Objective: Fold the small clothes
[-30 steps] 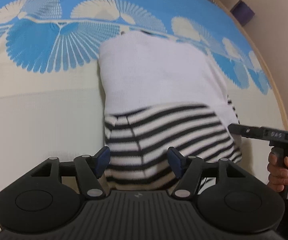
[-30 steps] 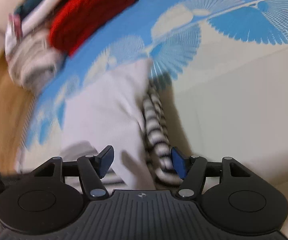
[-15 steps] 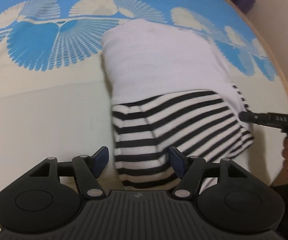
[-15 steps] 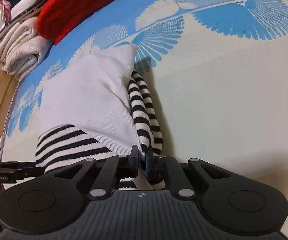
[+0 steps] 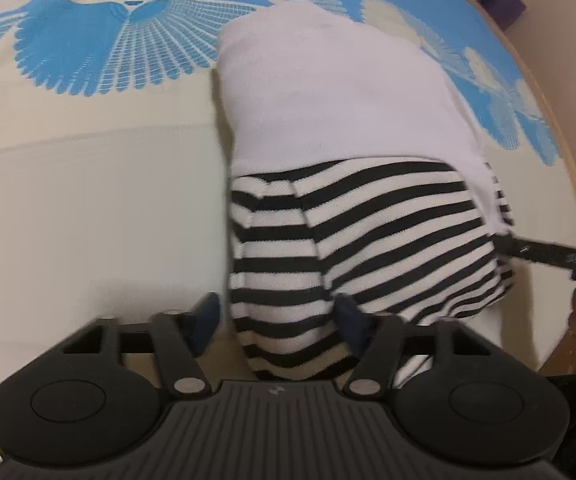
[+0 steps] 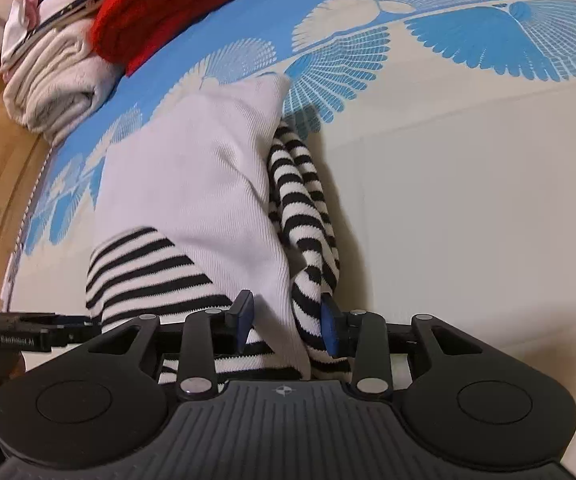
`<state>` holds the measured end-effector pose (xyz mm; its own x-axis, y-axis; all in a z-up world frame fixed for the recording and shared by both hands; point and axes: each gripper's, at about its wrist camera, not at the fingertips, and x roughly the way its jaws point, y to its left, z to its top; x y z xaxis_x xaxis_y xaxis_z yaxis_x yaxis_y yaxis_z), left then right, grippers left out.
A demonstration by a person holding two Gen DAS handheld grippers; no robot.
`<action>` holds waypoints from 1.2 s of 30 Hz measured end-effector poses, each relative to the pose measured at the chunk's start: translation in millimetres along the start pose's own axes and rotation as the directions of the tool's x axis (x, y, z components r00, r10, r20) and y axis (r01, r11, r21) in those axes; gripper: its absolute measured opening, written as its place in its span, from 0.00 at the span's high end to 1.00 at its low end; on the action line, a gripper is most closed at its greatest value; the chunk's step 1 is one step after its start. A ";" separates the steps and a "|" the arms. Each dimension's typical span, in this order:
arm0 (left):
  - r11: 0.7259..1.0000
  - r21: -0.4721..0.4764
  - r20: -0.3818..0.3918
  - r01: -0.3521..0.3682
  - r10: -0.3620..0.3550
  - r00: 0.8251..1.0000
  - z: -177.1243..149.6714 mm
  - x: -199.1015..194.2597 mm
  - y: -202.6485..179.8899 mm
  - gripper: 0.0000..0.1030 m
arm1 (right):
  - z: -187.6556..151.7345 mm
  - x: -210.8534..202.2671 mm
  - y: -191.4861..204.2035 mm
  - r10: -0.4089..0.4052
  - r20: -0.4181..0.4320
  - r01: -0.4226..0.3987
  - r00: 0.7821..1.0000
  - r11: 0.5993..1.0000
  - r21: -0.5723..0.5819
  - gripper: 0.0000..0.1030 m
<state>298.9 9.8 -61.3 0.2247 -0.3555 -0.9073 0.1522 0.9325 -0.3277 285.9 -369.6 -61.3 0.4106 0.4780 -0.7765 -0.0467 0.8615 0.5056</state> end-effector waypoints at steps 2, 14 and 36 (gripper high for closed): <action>1.000 0.000 0.033 -0.001 0.001 0.999 3.1 -6.2 2.6 0.58 | -2.8 1.7 -1.8 0.029 -0.019 -0.029 0.999 0.999 0.019 0.94; 0.990 0.107 0.019 -0.095 0.094 0.995 -6.9 -11.1 -5.8 0.57 | -2.0 -6.9 -12.2 -0.010 0.010 0.009 1.000 0.997 0.082 0.99; 0.922 -0.002 0.545 -0.388 0.326 0.772 -138.0 -180.1 -133.3 0.09 | -136.8 -158.5 106.0 -0.142 0.525 0.245 0.839 0.961 -0.131 0.24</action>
<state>105.2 -41.6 109.4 0.7479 -0.0061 -0.6638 0.0517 0.9975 0.0491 91.2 -330.6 64.0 0.8293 0.1886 -0.5261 -0.0634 0.9670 0.2468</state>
